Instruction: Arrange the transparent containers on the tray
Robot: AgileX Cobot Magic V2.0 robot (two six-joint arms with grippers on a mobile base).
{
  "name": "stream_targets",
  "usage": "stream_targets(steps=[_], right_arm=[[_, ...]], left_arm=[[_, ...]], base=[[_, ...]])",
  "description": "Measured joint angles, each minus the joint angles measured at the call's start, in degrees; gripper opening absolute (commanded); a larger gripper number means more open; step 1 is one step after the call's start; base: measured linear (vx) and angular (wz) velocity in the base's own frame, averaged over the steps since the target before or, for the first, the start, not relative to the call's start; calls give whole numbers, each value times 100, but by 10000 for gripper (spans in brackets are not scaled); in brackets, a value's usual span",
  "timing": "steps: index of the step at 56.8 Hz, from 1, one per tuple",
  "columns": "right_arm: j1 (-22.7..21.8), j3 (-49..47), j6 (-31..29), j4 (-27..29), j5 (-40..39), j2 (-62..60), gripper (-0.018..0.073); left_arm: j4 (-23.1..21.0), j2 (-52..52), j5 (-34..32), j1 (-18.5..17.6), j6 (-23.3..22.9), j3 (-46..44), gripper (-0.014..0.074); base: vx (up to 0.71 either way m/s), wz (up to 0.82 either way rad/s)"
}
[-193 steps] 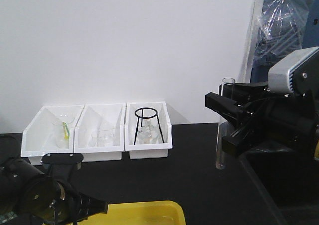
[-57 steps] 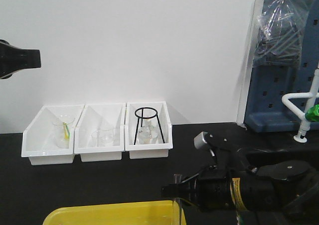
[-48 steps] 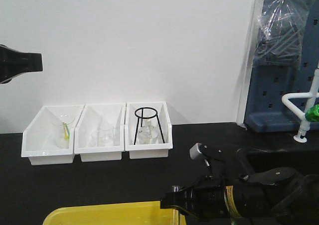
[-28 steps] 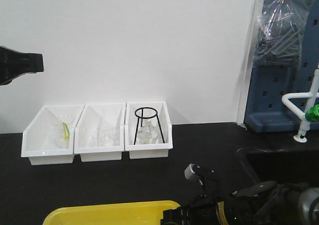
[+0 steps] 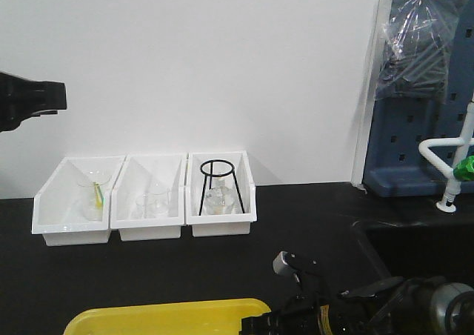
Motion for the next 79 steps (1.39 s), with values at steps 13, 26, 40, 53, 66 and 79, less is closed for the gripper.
stream_targets(steps=[13,26,40,53,66,79], right_arm=[[4,-12,-51,14,2,0,540],[4,-12,-127,-11,-58,-59,486],[4,-1,-287,-275,-424,-1054,27],[4,3,-560,-311,-507,-2909,-13],[4,85,-708,-330,-177,-4480,-13],[4,470,-721,-330,410,-5387,-13]], left_arm=[[-1,0,136,0,0,0,174],[-1,0,224,0,25,0,174],[-254,0,1055,0,845,0,54],[-1062,-60,1557,0,2116,450,-8],[-2201,-1025,631,0,2995,1862,-7],[-2924,-2486,-549,0,3266,3405,-6]], base=[[0,0],[0,0],[0,0],[0,0],[0,0],[0,0]])
